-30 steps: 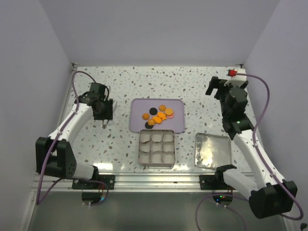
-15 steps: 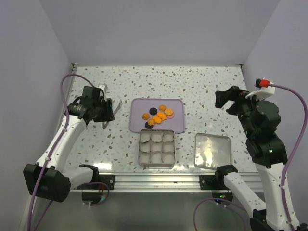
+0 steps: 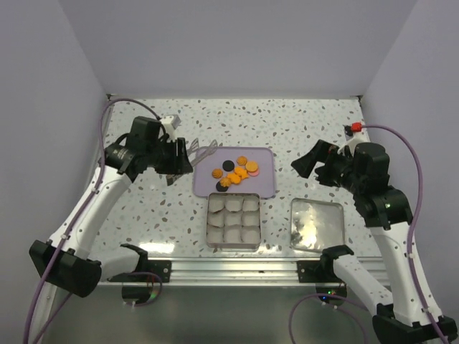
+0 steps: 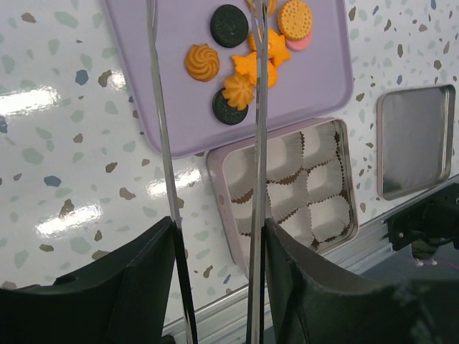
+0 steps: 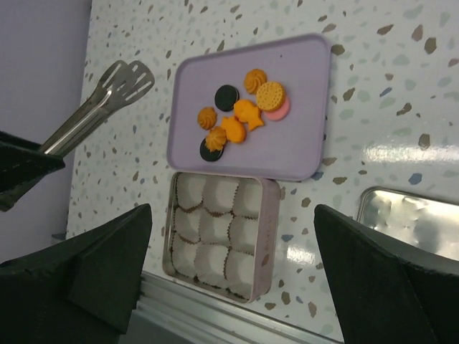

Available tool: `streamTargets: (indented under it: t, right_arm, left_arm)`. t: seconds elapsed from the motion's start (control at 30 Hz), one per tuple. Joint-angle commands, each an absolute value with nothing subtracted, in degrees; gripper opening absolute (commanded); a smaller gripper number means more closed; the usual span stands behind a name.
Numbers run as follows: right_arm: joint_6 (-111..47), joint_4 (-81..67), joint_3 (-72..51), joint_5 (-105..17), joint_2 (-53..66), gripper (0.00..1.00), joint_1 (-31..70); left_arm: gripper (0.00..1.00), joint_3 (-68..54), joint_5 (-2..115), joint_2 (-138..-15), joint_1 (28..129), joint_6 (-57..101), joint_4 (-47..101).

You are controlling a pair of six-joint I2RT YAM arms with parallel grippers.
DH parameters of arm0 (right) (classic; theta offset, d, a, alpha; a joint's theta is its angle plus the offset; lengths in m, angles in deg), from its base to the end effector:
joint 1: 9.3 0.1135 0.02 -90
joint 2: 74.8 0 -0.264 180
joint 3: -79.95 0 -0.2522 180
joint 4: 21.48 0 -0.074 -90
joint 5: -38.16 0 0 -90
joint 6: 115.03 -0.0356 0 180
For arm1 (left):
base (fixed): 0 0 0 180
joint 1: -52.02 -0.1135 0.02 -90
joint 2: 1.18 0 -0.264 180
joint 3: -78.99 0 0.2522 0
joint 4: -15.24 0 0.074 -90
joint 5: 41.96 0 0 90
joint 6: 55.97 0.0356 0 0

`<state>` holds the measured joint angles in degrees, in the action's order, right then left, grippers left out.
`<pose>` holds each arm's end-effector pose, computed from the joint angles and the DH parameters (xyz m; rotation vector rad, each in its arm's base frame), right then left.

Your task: Pack the cookies

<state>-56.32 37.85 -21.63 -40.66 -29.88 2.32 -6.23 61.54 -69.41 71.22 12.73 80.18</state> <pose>0.1371 0.0352 0.3917 0.2289 2.0652 0.6645 0.2202 -0.0855 0.3517 0.0670 2.4668 -0.6017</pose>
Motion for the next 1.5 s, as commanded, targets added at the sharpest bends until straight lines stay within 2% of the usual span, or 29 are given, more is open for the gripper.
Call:
streamTargets:
  t: [0.0, 0.23, 0.63, 1.1, 1.47]
  right_arm:
    - [-59.7, 36.8, -24.1, -33.3, -31.4, 0.99, 2.3]
    - [-58.8, 41.6, -23.2, -40.9, -29.6, 0.99, 2.7]
    - [-55.0, 42.4, -23.1, -45.3, -29.1, 0.99, 2.8]
    - [-53.7, 44.1, -22.9, -48.1, -30.2, 0.99, 2.8]
    - [-53.7, 46.5, -22.9, -48.5, -32.2, 0.99, 2.8]
  left_arm:
    - [0.55, -8.1, 61.3, -71.0, 73.8, 10.4, 78.8]
    - [0.54, -8.8, 56.6, -77.6, 82.8, 7.6, 77.3]
    - [0.55, -11.4, 52.7, -88.2, 84.6, 10.4, 74.3]
    - [0.53, -10.3, 48.2, -90.1, 85.6, 10.9, 73.8]
    - [0.52, -11.3, 49.1, -90.1, 87.1, 10.6, 73.1]
